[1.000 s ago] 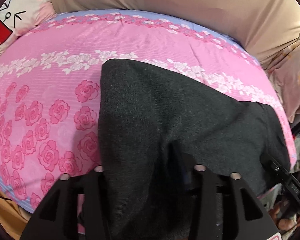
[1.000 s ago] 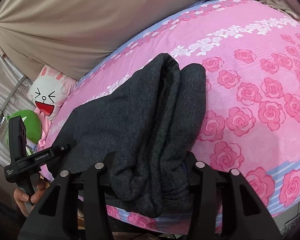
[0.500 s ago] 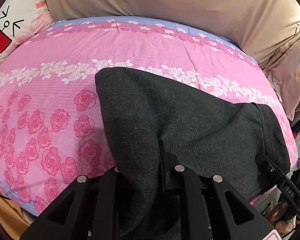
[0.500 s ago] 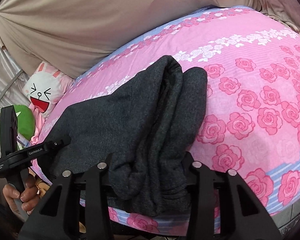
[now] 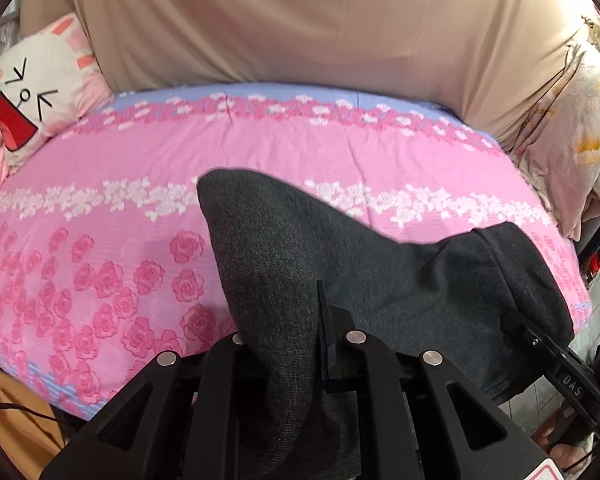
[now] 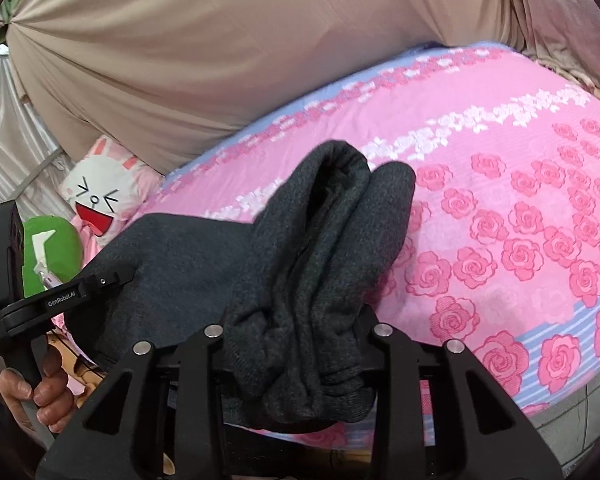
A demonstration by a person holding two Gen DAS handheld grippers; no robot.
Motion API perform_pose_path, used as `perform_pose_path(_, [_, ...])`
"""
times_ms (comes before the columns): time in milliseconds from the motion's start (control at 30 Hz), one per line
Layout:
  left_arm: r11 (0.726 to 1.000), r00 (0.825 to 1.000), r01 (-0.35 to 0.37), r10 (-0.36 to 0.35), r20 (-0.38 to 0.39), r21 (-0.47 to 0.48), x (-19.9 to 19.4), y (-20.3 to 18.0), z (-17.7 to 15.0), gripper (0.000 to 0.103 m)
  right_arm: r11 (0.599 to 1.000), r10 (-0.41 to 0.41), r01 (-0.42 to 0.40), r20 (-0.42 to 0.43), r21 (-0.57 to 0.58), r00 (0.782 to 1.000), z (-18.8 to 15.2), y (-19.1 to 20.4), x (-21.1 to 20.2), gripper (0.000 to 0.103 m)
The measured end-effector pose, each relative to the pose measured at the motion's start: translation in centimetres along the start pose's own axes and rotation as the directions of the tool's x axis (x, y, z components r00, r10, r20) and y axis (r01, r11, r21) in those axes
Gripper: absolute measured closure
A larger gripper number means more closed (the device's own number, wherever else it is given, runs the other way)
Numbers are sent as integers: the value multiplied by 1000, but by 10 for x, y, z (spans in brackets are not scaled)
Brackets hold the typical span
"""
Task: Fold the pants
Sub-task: 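Lift the folded bundle with both tools and carry it across the bed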
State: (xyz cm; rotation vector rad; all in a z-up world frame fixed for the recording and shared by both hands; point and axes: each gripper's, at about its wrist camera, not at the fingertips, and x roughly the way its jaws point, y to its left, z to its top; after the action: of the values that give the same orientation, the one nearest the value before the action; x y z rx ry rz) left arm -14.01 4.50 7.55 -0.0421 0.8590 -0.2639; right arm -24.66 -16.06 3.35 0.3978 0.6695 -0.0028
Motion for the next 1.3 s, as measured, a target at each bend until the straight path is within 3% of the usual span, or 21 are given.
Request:
perform_pose_path(233, [999, 991, 34, -38, 128, 37, -57, -11, 19, 93, 996, 61, -50, 142, -76, 988, 21, 32, -46, 71])
perform_pose_path(400, [995, 956, 78, -91, 280, 59, -114, -10, 42, 93, 986, 108, -64, 299, -155, 948, 56, 58, -90, 71])
perform_pose_path(600, [990, 861, 97, -136, 491, 106, -181, -13, 79, 92, 961, 186, -63, 467, -268, 865, 108, 90, -132, 70])
perform_pose_path(800, [988, 741, 58, -140, 657, 145, -226, -18, 121, 92, 932, 270, -54, 585, -359, 765, 165, 115, -150, 70])
perform_pose_path(867, [988, 705, 46, -136, 696, 147, -232, -18, 136, 91, 926, 285, -50, 606, -375, 742, 183, 119, -149, 69])
perform_pose_path(1000, [989, 656, 31, -128, 744, 143, -231, -15, 170, 90, 917, 312, -51, 628, -397, 713, 220, 123, -141, 69])
perform_pose_path(1100, [989, 639, 4, -114, 761, 145, -221, -16, 188, 89, 912, 316, -42, 635, -407, 705, 245, 124, -127, 69])
perform_pose_path(1167, [990, 643, -12, -102, 759, 144, -206, -15, 206, 89, 910, 315, -32, 639, -413, 702, 259, 123, -113, 69])
perform_pose_path(1233, [990, 663, -16, -96, 743, 143, -187, -11, 227, 89, 917, 295, -21, 640, -399, 709, 274, 117, -92, 69])
perform_pose_path(1300, [991, 700, -13, -87, 708, 135, -158, -3, 247, 89, 933, 261, -28, 620, -359, 740, 292, 102, -58, 68])
